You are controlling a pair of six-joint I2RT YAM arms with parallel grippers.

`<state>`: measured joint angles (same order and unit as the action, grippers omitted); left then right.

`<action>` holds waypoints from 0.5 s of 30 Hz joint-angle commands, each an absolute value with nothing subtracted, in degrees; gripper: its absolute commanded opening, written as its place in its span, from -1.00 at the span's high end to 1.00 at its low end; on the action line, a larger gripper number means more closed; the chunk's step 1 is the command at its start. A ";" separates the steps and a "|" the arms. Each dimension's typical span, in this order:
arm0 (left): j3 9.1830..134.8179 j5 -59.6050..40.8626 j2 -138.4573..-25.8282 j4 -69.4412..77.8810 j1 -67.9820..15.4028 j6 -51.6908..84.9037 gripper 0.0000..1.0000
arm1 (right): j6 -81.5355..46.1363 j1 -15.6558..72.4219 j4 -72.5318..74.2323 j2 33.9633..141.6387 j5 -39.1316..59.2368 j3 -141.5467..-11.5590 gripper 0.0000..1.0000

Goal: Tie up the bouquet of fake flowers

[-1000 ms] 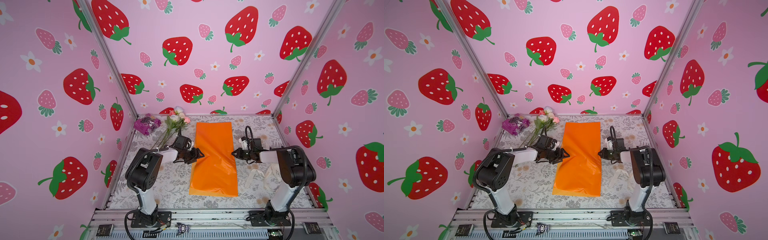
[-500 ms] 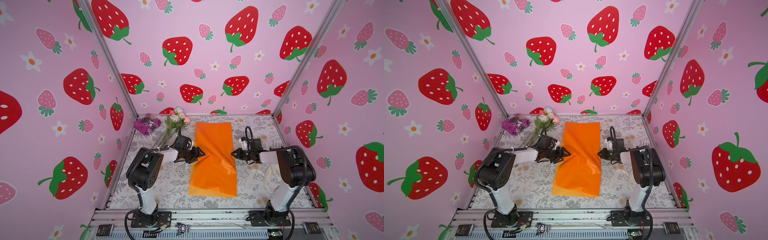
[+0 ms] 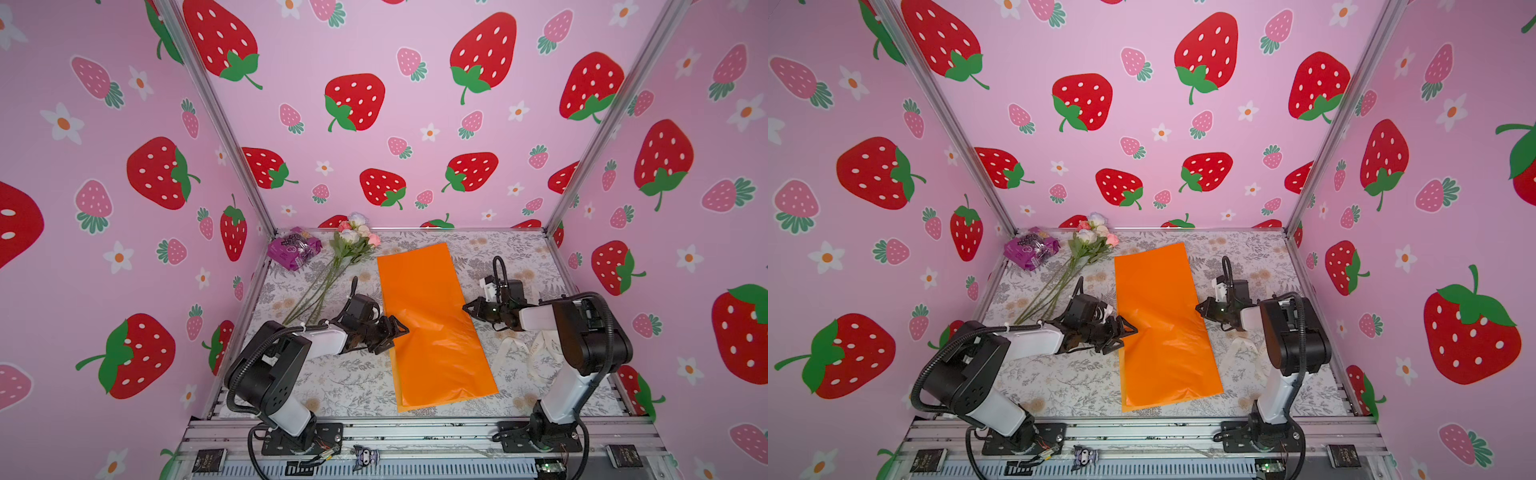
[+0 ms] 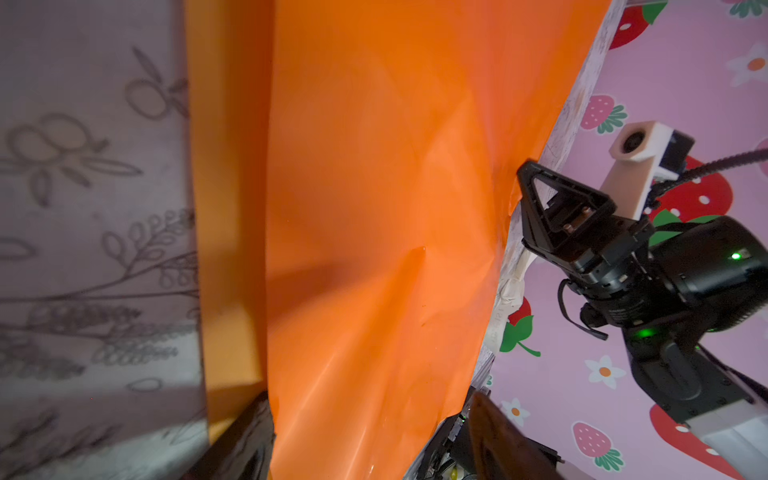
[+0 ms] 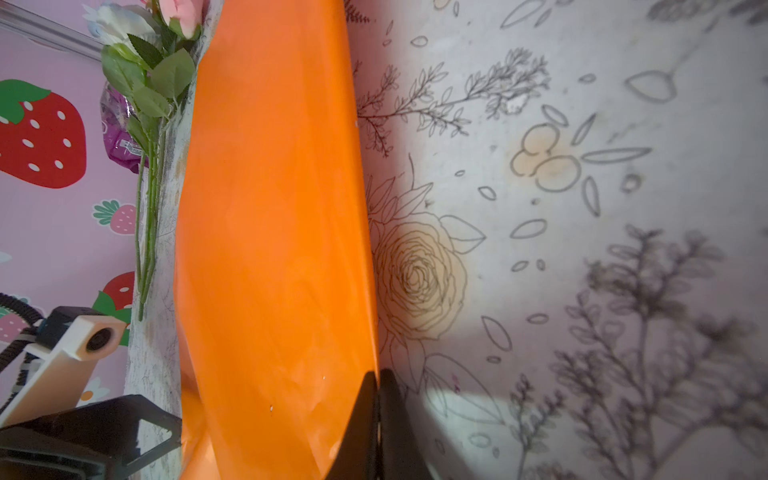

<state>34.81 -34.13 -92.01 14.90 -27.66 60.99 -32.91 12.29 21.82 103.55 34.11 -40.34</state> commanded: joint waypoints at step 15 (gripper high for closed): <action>37.38 -35.08 -97.51 24.91 -28.55 67.56 -0.31 | -23.99 11.88 4.11 97.01 22.79 -46.29 -0.15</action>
